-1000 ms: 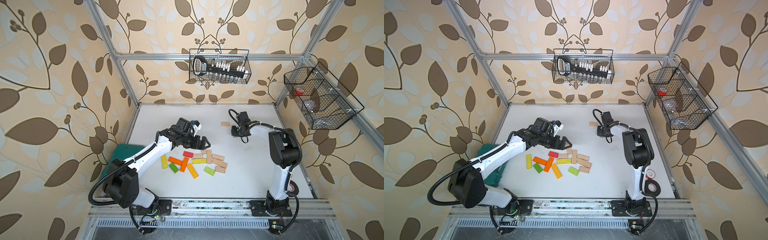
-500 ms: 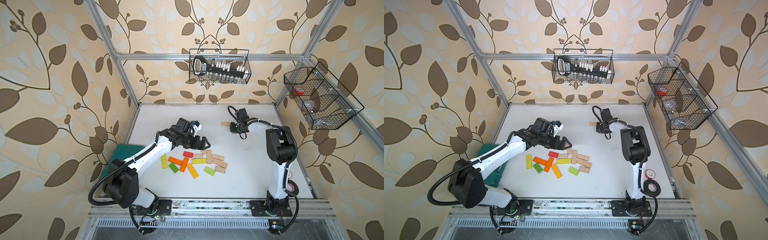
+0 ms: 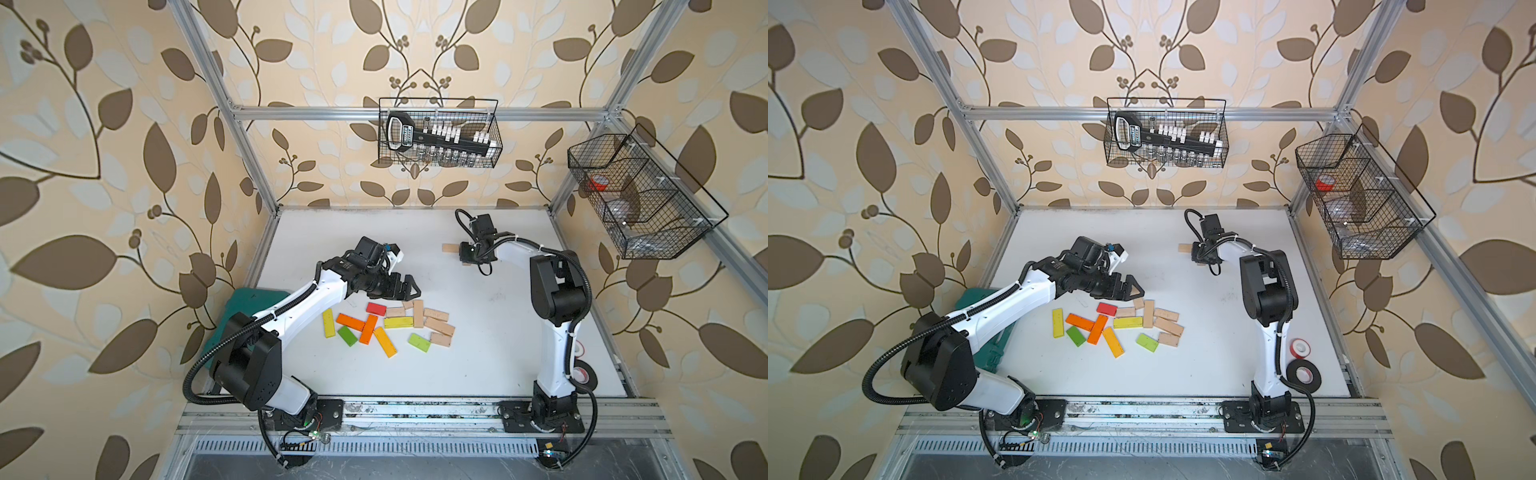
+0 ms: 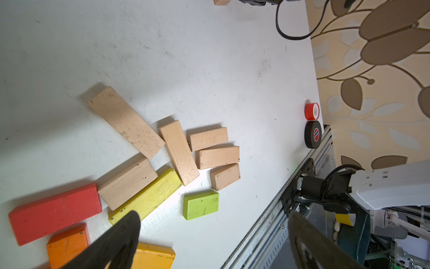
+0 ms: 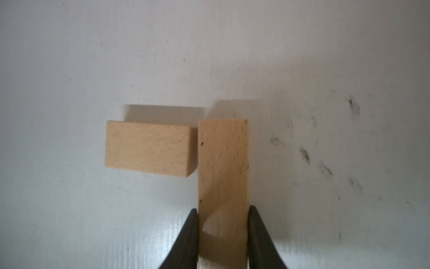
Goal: Assemble a giraffe with building blocks
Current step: Assemble the building block at the center of the board.
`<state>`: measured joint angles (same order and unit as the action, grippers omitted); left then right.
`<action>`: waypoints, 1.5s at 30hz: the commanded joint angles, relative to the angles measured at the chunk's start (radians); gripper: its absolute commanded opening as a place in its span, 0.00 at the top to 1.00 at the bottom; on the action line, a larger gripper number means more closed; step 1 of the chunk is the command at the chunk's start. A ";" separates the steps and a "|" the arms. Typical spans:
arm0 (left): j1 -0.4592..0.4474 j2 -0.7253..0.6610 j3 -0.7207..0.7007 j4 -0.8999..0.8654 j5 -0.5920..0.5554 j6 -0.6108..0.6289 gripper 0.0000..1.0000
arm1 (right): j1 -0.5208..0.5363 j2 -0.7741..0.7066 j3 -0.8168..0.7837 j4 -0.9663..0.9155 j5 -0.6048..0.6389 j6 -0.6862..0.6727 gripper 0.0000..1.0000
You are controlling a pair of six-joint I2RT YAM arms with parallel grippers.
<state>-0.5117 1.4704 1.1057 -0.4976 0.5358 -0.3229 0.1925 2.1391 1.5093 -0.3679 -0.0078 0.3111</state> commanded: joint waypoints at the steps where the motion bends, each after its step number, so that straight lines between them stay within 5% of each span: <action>1: -0.008 -0.010 0.037 -0.001 0.020 0.009 0.01 | 0.010 0.041 0.015 -0.062 -0.027 0.004 0.71; 12: -0.008 -0.016 0.036 -0.001 0.020 0.012 0.01 | 0.017 0.034 0.032 -0.078 -0.029 -0.002 0.55; 36: -0.008 -0.015 0.036 0.001 0.024 0.011 0.01 | 0.011 0.038 0.031 -0.093 -0.009 -0.031 0.64; 45: -0.009 -0.013 0.036 0.000 0.024 0.012 0.01 | 0.003 0.035 0.035 -0.098 -0.002 -0.043 0.58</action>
<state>-0.5117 1.4704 1.1057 -0.4976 0.5423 -0.3218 0.2012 2.1426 1.5295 -0.4099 -0.0250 0.2798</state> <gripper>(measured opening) 0.988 0.411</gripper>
